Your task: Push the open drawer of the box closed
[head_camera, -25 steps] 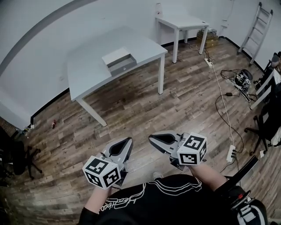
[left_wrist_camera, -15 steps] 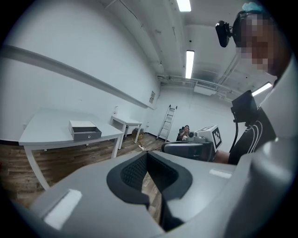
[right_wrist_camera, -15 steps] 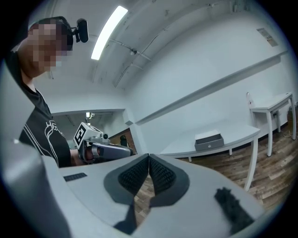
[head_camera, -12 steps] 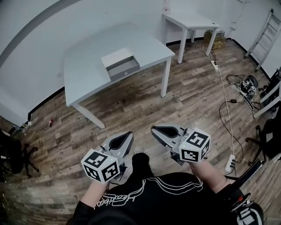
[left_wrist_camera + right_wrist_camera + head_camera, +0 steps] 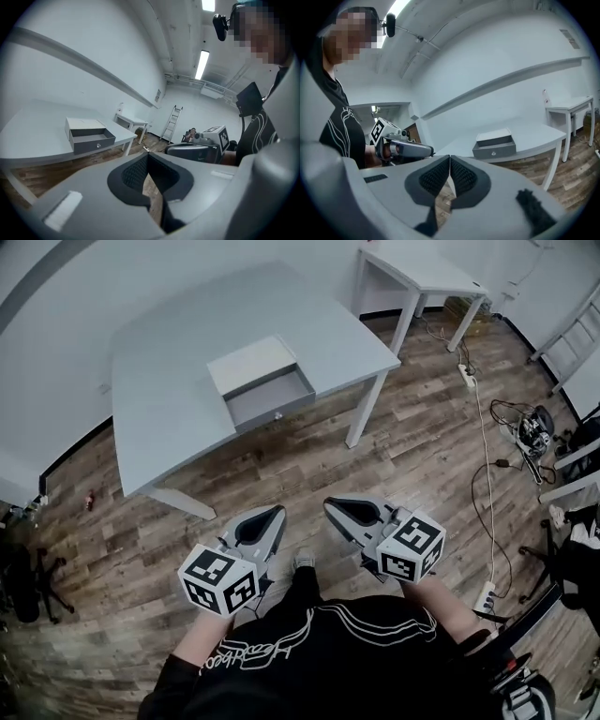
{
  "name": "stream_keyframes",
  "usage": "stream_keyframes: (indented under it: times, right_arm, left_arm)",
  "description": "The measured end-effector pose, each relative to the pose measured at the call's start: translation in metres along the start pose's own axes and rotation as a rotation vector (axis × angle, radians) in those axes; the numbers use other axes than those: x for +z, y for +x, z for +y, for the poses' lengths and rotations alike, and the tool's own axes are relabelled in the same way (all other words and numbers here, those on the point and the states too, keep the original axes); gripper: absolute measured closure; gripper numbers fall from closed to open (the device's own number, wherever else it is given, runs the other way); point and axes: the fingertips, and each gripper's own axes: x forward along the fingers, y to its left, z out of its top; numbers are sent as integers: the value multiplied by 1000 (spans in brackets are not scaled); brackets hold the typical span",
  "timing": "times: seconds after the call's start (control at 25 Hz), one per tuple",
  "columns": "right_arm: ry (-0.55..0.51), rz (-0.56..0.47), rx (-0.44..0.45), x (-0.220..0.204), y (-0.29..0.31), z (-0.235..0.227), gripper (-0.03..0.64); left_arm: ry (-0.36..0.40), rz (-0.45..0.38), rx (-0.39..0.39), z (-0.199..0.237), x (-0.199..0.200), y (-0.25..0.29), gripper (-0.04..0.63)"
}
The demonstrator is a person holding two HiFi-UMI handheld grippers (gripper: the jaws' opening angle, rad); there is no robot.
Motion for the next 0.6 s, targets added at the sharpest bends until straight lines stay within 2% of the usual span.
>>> stream_keyframes:
  times: [0.16, 0.28, 0.6]
  right_arm:
    - [-62, 15, -54, 13, 64, -59, 606]
    - [-80, 40, -86, 12, 103, -93, 604]
    - [-12, 93, -105, -11, 159, -149, 554]
  left_arm:
    - [-34, 14, 0, 72, 12, 36, 589]
    - [-45, 39, 2, 110, 12, 53, 589]
    - [-107, 89, 52, 162, 8, 73, 589]
